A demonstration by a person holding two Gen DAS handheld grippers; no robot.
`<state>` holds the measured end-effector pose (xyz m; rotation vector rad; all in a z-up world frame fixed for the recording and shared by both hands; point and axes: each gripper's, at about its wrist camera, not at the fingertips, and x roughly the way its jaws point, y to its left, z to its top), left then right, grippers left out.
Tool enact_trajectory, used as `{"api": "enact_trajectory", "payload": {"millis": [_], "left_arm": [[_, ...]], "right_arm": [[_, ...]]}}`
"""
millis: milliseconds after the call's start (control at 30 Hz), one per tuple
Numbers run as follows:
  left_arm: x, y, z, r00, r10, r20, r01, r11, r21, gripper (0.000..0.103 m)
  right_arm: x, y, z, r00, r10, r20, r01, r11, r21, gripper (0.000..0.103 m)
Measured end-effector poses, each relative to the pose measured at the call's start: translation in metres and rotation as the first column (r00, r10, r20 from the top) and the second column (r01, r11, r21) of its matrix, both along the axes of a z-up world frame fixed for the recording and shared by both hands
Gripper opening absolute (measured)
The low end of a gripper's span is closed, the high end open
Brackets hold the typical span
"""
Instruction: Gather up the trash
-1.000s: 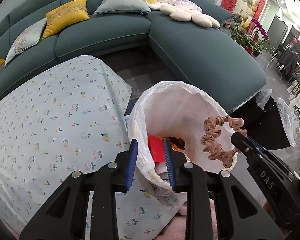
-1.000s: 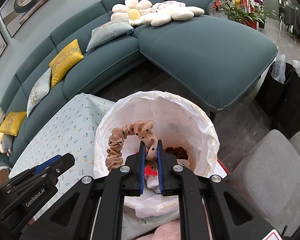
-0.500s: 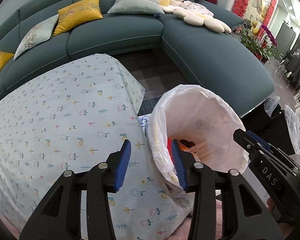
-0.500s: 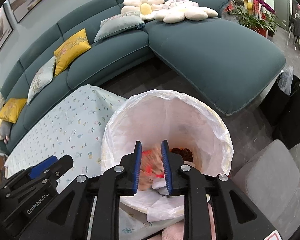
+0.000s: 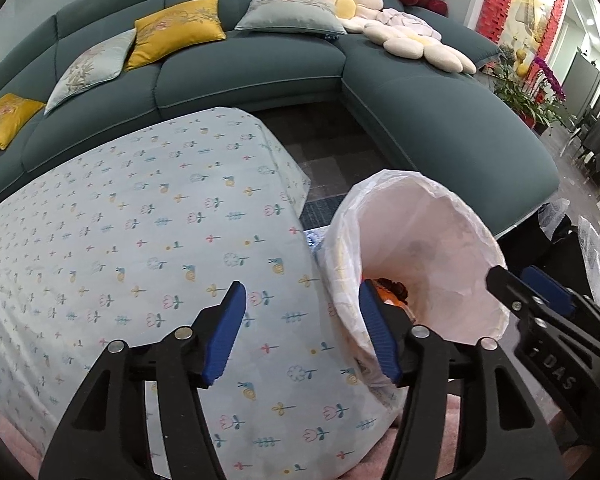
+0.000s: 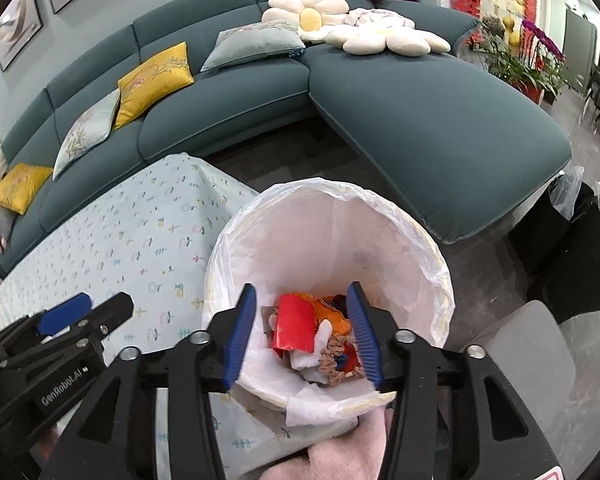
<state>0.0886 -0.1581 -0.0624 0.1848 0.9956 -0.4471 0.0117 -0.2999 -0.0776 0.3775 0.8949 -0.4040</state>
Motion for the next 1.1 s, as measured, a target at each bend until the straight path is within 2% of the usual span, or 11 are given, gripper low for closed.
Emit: {"api": "enact_trajectory", "payload": {"millis": [100,200,267,333,400,467,667,1100], "left_arm": [[-0.003,0.009,-0.002,1.0,0.012,0.013,-0.012,1.0,0.01,0.063],[-0.006,0.018,-0.006,0.999,0.023,0.024,-0.023,0.999,0.025,0.063],[-0.007,0.022,-0.009,0.999,0.03,0.021,-0.031,0.999,0.029,0.064],[-0.011,0.027,-0.011,0.999,0.042,0.02,-0.042,0.999,0.03,0.067],[-0.013,0.03,-0.011,0.998,0.053,0.037,-0.054,0.998,0.034,0.076],[-0.016,0.032,-0.011,0.997,0.056,0.055,-0.058,0.997,0.041,0.078],[-0.02,0.035,-0.012,0.996,0.055,0.067,-0.058,0.997,0.049,0.086],[-0.027,0.033,-0.02,0.996,0.046,0.081,-0.052,0.996,0.074,0.088]], "right_arm": [[-0.007,0.003,0.0,1.0,-0.002,0.0,0.002,1.0,-0.01,0.061],[-0.013,0.006,-0.001,1.0,0.001,-0.006,-0.001,1.0,-0.024,0.073],[-0.018,0.008,-0.002,1.0,0.001,-0.004,-0.001,1.0,-0.022,0.077],[-0.021,0.011,-0.003,1.0,-0.001,-0.003,0.001,1.0,-0.031,0.084],[-0.023,0.013,-0.004,1.0,0.003,-0.004,-0.003,0.999,-0.052,0.086],[-0.025,0.015,-0.004,1.0,0.014,-0.011,-0.015,0.997,-0.069,0.096],[-0.03,0.02,-0.01,1.0,0.022,-0.016,-0.023,0.995,-0.096,0.096],[-0.026,0.029,-0.026,0.997,0.054,-0.054,-0.059,0.993,-0.103,0.096]]}}
